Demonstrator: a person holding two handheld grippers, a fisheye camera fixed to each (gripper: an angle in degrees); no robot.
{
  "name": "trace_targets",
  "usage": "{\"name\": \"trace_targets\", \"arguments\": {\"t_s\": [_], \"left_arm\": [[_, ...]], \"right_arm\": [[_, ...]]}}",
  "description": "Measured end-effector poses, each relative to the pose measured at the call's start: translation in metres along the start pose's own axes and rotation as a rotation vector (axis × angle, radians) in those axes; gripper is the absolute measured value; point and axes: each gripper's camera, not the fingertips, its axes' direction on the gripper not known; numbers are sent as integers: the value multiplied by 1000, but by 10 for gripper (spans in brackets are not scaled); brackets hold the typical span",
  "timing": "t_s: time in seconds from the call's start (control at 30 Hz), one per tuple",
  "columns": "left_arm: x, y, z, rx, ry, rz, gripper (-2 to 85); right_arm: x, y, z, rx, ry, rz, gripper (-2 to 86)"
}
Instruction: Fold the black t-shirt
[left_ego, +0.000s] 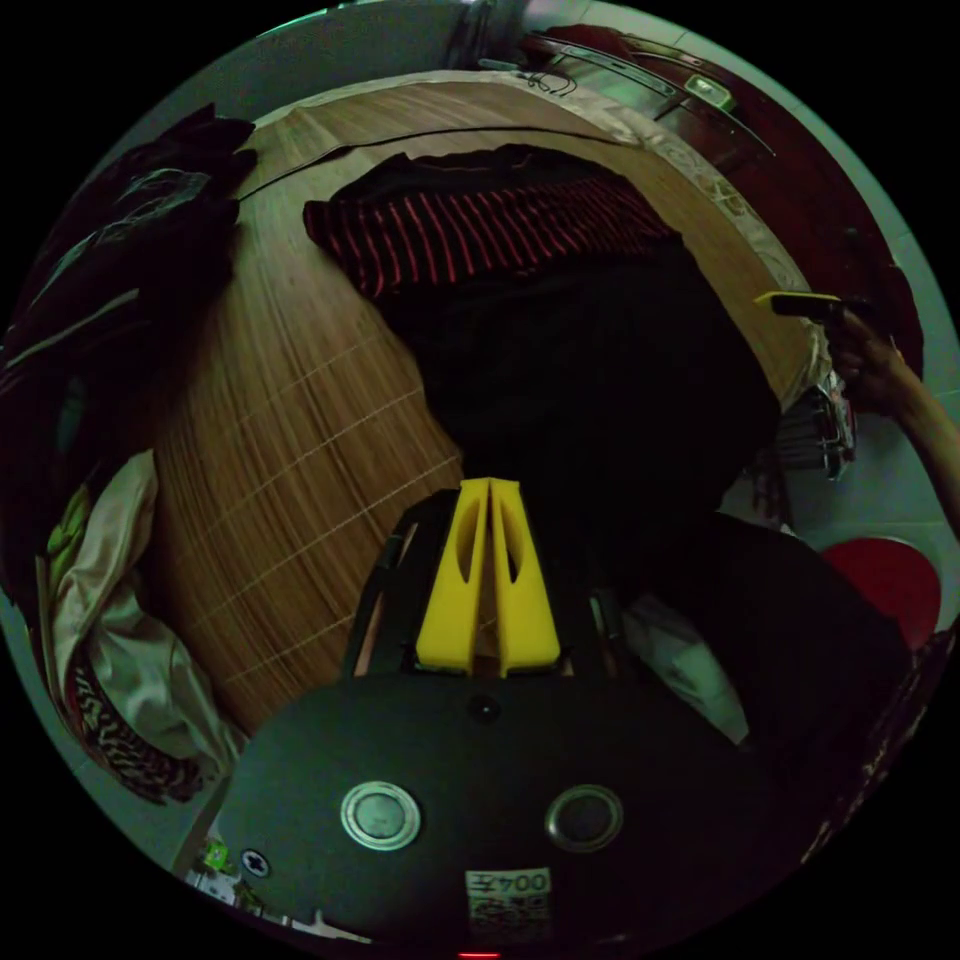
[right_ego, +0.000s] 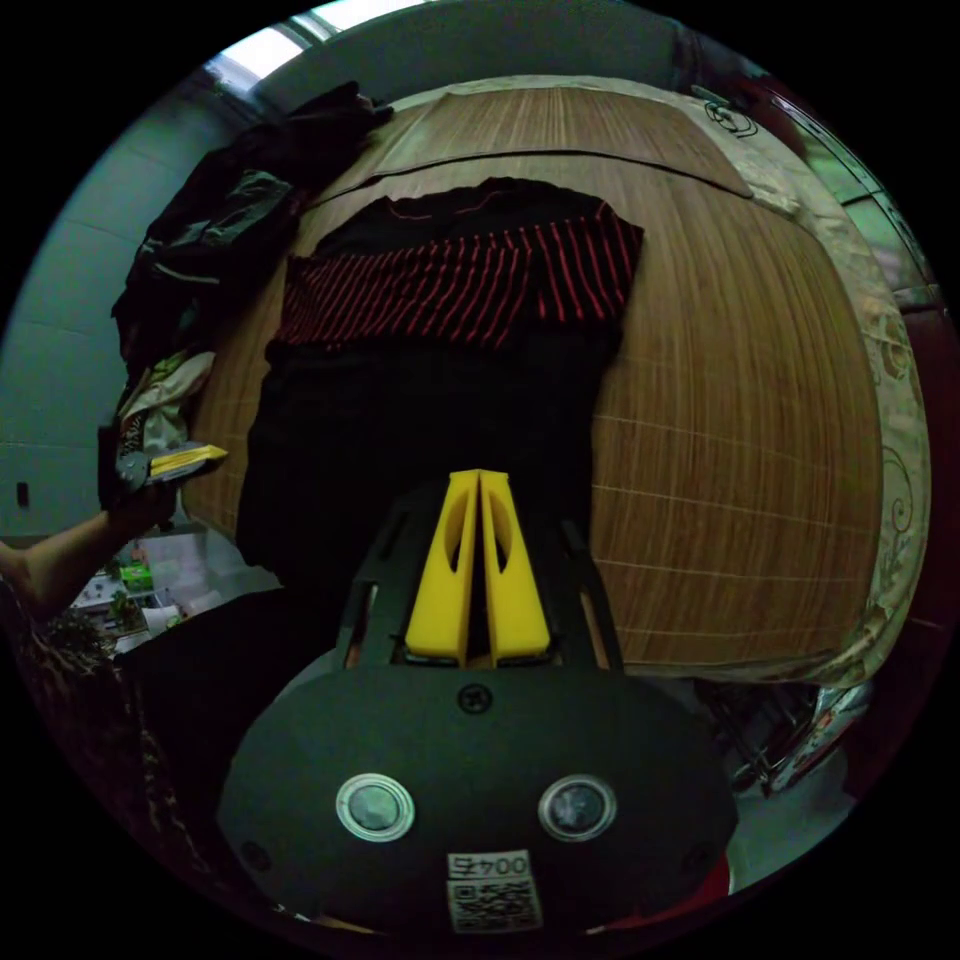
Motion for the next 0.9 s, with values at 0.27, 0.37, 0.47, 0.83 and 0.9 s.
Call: {"name": "trace_targets", "arguments": {"t_s": [0.27, 0.37, 0.47, 0.83, 0.9], "left_arm": [[36, 20, -17, 29, -56, -92, 7], [57, 39, -29, 46, -100, -205, 7], [75, 56, -37, 51, -129, -280, 8], [131, 131, -40, 96, -198, -476, 9], [133, 139, -40, 103, -206, -469, 9]], "right_arm": [[23, -11, -3, -8, -69, -71, -7], [38, -19, -3, -36, -102, -127, -5], [59, -20, -9, -59, -142, -176, 1], [99, -27, -8, -157, -126, -310, 41], [93, -34, -1, -162, -147, -285, 41]]}}
